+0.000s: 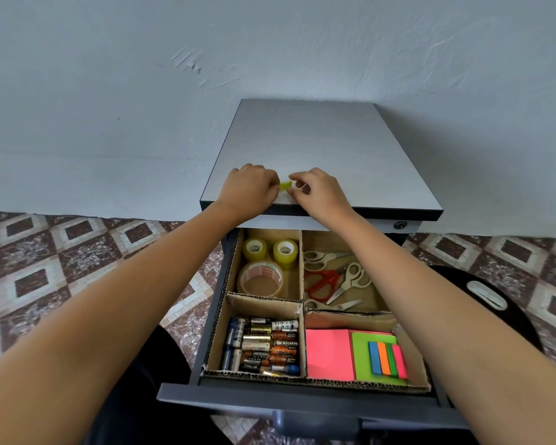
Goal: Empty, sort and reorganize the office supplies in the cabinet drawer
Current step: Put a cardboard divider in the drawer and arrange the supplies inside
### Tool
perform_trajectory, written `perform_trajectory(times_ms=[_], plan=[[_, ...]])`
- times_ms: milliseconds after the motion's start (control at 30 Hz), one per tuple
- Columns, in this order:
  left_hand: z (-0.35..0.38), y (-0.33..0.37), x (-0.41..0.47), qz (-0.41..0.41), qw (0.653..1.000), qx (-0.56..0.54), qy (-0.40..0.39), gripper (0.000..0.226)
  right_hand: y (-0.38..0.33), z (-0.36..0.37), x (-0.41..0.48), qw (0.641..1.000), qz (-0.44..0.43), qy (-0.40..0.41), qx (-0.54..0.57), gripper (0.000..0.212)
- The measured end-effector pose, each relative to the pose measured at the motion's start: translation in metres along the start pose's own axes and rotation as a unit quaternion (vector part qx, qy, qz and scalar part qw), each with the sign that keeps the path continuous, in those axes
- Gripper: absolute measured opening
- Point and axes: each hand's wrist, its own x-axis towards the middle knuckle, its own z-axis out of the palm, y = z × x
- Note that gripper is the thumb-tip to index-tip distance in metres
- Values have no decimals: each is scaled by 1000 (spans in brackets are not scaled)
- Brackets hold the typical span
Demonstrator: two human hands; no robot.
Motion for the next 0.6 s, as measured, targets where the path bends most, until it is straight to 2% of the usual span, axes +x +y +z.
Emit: perform_trajectory(times_ms=[100,300,433,600], plan=[[-2,8,-9,-44,993,-106,18,27,-1,-10,-17,1000,-9,13,25,39],[-4,37,-39,-138,948,-284,38,18,14,-26,-63,999,-15,47,10,39],[3,60,-68,-159,922,-352,6,10,35,-32,-102,999,7,44,3,40],[19,88,-105,-149,920,-359,-42,9,65,-30,-148,998,37,31,-34,39]])
